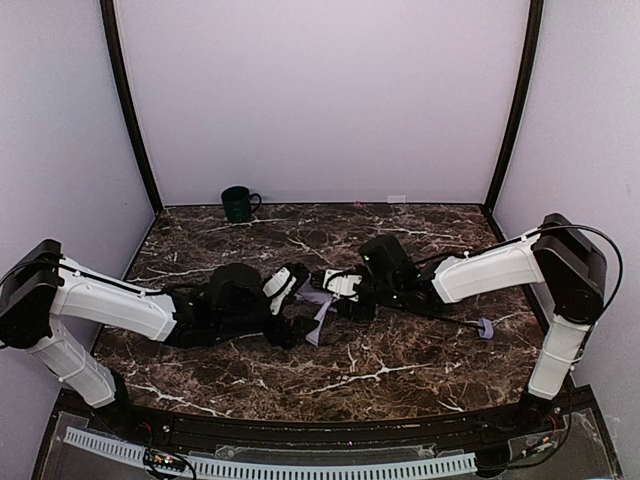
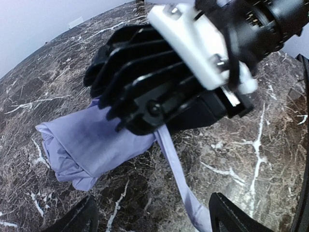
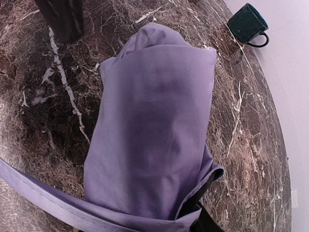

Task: Put away the umbrella

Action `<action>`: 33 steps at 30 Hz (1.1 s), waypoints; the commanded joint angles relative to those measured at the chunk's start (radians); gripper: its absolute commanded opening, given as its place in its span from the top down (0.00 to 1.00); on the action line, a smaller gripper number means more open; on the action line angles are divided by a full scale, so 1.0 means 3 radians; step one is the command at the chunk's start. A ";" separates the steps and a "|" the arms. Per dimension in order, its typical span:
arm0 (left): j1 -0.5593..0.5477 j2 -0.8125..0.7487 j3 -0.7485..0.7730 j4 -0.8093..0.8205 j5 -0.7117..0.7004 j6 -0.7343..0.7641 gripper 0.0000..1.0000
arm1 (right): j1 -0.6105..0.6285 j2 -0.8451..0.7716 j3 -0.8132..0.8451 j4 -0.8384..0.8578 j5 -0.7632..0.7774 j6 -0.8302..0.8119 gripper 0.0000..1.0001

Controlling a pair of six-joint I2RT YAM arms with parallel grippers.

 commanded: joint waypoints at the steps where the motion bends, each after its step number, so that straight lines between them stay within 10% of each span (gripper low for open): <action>1: 0.0044 0.0326 0.0313 -0.0163 0.0222 -0.0014 0.21 | 0.0010 -0.0094 0.0113 0.0273 -0.0015 0.0125 0.88; 12: 0.0044 0.0382 0.0341 -0.0237 0.0562 0.0368 0.99 | 0.0009 -0.0132 0.0070 0.0240 -0.0053 0.0236 0.87; 26: -0.0306 -0.0143 0.0333 -0.0453 -0.1602 0.2831 1.00 | -0.0145 0.0520 0.0675 -0.0588 -0.0459 0.0989 0.82; 33: -0.0670 0.0151 0.0061 -0.0130 -0.1915 0.3658 1.00 | -0.0278 0.0719 0.0728 -0.0539 -0.0514 0.1395 0.55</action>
